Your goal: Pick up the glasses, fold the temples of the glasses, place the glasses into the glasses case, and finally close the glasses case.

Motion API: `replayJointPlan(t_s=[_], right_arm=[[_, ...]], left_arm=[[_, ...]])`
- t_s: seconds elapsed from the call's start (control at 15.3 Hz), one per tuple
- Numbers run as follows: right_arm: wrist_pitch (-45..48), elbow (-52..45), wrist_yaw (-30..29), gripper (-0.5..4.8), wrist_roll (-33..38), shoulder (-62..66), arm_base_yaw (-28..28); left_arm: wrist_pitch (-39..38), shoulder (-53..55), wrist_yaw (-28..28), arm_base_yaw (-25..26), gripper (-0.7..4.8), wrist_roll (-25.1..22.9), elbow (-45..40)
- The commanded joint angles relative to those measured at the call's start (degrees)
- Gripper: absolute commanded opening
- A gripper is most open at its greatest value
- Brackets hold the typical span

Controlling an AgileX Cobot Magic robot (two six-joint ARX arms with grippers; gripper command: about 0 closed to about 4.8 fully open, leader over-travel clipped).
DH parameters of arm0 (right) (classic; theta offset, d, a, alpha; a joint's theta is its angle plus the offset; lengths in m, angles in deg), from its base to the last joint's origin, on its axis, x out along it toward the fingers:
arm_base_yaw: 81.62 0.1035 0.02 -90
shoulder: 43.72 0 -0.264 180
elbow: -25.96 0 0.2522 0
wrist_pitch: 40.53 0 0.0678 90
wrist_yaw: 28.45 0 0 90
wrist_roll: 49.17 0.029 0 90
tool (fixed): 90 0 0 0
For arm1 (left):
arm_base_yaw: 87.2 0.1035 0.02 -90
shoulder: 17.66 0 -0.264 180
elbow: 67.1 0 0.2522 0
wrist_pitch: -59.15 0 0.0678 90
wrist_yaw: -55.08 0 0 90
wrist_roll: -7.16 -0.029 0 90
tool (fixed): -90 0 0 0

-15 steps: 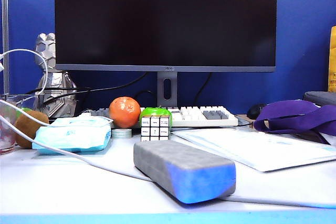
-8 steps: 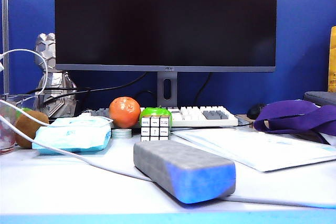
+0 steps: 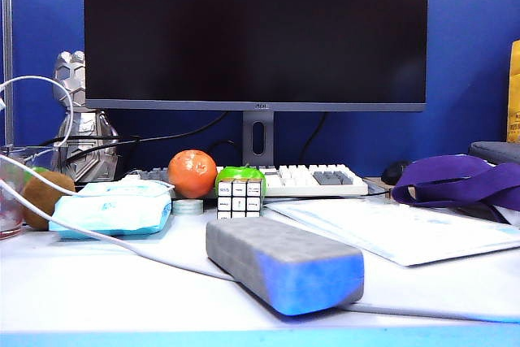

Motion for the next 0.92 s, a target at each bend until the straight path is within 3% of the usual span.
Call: replayJointPlan(t_s=[0.07, 0.39, 0.59, 0.65, 0.72, 0.92], right_arm=[[0.81, 0.22, -0.07, -0.05, 0.2, -0.11, 0.0], [0.79, 0.22, -0.04, -0.05, 0.22, -0.11, 0.0], [2.14, -1.14, 18.97, -0.05, 0.68, -0.09, -0.07], [5.86, -2.82, 21.44, -0.05, 2.32, -0.11, -0.2], [10.43, -5.11, 21.55, -0.05, 2.32, -0.11, -1.68], [10.84, -5.31, 18.84, -0.05, 2.34, -0.11, -6.25]], left_arm=[[-0.79, -0.09, -0.04, 0.0, -0.05, -0.55, -0.09], [-0.79, -0.09, -0.07, 0.0, -0.05, -0.55, -0.09], [-0.76, -0.09, -0.07, 0.02, -0.05, -0.55, -0.09], [-0.76, -0.09, 0.0, 0.0, -0.05, -0.55, -0.09], [-0.72, -0.09, -0.02, 0.0, -0.05, -0.55, -0.09], [-0.72, -0.09, 0.11, 0.0, -0.05, -0.55, -0.09]])
